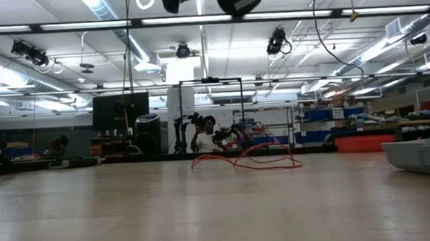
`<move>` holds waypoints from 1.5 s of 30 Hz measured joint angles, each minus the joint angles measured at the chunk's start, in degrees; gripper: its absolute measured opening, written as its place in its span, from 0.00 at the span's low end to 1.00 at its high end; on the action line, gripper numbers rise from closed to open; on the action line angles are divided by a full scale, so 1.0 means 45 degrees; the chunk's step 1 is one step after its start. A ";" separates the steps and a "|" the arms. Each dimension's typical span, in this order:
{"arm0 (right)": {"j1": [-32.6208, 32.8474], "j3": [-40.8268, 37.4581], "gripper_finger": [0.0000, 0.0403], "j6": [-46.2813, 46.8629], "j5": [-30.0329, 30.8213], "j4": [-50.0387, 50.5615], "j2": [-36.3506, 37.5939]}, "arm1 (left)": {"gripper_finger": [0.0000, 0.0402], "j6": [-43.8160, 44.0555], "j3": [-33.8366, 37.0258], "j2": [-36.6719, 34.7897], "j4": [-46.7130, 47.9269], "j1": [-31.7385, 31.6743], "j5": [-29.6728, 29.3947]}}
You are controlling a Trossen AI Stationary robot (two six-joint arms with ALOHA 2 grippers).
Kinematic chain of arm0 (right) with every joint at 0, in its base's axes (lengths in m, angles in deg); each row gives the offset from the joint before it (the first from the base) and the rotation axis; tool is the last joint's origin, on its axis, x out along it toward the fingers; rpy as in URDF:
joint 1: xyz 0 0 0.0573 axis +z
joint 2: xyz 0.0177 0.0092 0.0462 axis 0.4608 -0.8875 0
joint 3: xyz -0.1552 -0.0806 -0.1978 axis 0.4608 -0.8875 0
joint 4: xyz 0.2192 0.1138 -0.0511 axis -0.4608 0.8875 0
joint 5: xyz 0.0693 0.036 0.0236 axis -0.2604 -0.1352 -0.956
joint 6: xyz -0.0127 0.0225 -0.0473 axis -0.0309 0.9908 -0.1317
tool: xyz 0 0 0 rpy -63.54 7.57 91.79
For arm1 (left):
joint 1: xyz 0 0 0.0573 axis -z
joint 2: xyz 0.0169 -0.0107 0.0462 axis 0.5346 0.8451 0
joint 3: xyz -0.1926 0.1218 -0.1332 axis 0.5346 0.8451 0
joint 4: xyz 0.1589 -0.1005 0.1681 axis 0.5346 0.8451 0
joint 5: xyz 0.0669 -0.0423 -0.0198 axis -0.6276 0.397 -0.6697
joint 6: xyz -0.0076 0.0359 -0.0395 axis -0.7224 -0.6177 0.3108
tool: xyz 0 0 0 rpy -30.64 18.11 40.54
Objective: Coil cords
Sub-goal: Uncoil the wire
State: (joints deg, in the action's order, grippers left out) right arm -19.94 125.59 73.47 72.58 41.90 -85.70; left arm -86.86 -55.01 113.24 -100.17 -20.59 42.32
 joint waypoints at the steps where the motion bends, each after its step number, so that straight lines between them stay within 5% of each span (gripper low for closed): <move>1: -0.0003 0.0000 0.01 -0.0125 0.0110 -0.0073 0.0062 | 0.01 0.0069 0.0000 0.0000 0.0279 0.0000 0.0000; 15: -0.0003 0.0000 0.01 -0.1577 0.1782 -0.2358 0.0114 | 0.01 0.1925 0.0000 0.0000 0.3537 0.0000 0.0102; 26: -0.0008 -0.0005 0.01 -0.2068 0.2526 -0.5519 -0.1423 | 0.01 0.2605 0.0000 0.0003 0.2960 0.0488 0.2774; 37: -0.0028 -0.0005 0.01 -0.2195 0.3334 -0.8026 -0.4602 | 0.01 0.2526 0.0000 0.0005 0.0135 0.0983 0.6633; 45: -0.0037 -0.0005 0.01 -0.2641 0.3329 -0.8669 -0.6564 | 0.01 0.1661 0.0000 0.0005 -0.1025 0.1064 0.7830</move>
State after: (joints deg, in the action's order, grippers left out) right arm -20.11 125.57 61.58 87.56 2.89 -115.24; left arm -79.39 -55.01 113.26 -104.78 -15.80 77.56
